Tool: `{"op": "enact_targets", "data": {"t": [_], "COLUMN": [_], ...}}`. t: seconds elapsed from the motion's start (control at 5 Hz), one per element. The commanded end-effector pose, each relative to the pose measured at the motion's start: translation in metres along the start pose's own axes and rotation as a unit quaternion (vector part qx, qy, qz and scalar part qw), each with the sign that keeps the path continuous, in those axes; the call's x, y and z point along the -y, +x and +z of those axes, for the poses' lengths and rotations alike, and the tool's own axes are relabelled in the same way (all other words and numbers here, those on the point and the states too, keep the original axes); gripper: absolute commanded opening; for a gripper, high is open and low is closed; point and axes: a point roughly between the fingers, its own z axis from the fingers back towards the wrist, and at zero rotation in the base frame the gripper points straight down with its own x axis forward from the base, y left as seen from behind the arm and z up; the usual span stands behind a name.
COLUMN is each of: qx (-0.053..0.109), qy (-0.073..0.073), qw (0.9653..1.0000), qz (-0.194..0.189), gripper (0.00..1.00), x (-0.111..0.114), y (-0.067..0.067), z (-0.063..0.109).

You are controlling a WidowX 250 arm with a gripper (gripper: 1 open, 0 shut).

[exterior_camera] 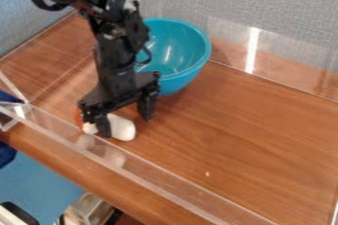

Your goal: Remove the mushroom from inside the blue bowl and put it on the table

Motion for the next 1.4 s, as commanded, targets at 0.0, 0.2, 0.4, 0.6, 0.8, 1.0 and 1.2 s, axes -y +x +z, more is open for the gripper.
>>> {"op": "enact_targets", "data": {"t": [0.0, 0.2, 0.4, 0.6, 0.8, 1.0, 1.2], "qx": [0.015, 0.020, 0.025, 0.030, 0.038, 0.038, 0.032], "qy": [-0.006, -0.001, 0.002, 0.001, -0.006, -0.020, -0.039], "qw": [0.9994, 0.9982, 0.9983, 0.9985, 0.9988, 0.9991, 0.9982], "qz": [0.031, 0.056, 0.053, 0.045, 0.031, 0.000, -0.033], "gripper": [0.00, 0.00, 0.00, 0.00, 0.00, 0.00, 0.00], "x": [0.007, 0.012, 0.024, 0.039, 0.060, 0.058, 0.056], "y": [0.004, 0.001, -0.004, -0.011, -0.021, -0.027, -0.039], "z": [0.005, 0.008, 0.012, 0.025, 0.048, 0.072, 0.099]}}
